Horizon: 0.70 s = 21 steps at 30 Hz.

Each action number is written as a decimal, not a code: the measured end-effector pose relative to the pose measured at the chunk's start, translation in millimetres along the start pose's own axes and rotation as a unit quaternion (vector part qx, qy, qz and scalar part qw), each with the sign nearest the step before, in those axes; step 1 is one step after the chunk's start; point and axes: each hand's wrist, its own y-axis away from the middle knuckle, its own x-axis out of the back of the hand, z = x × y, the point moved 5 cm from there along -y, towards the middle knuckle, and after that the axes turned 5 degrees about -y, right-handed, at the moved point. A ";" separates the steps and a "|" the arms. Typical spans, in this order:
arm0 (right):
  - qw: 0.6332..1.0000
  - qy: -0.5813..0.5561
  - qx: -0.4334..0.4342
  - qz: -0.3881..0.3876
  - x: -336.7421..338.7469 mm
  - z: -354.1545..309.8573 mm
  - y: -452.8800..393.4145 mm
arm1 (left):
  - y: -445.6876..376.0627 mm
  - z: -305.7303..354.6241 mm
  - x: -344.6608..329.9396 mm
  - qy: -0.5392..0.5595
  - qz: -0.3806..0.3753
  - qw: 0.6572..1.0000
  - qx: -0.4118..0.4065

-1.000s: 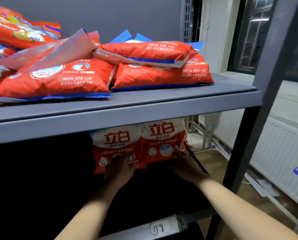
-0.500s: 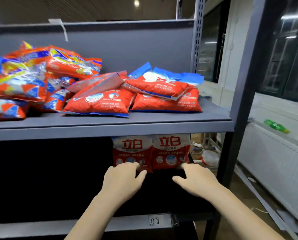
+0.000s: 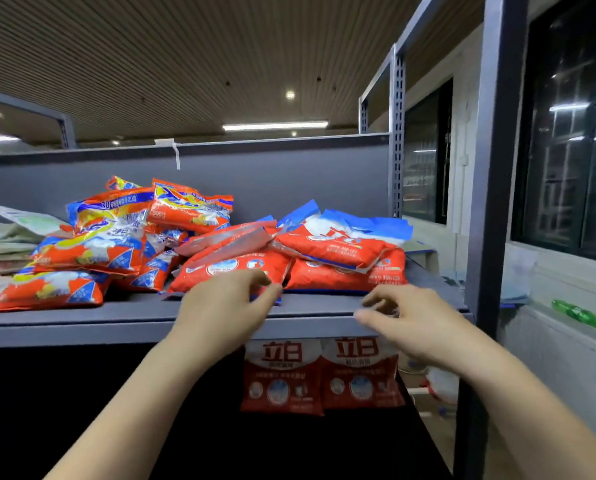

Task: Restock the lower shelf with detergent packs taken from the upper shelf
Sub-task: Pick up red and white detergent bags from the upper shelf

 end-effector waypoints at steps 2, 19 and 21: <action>0.998 -0.023 -0.002 0.059 14.2 -2.6 -19.8 | -25.4 -15.0 5.4 0.025 0.022 0.999 0.018; 0.937 -0.190 -0.239 0.170 0.7 43.5 -154.9 | -168.7 -81.4 -69.7 -0.046 0.020 0.998 0.032; 0.918 -0.245 -0.234 0.205 -5.1 46.5 -155.8 | -166.4 -82.4 -68.8 -0.007 0.079 0.996 0.031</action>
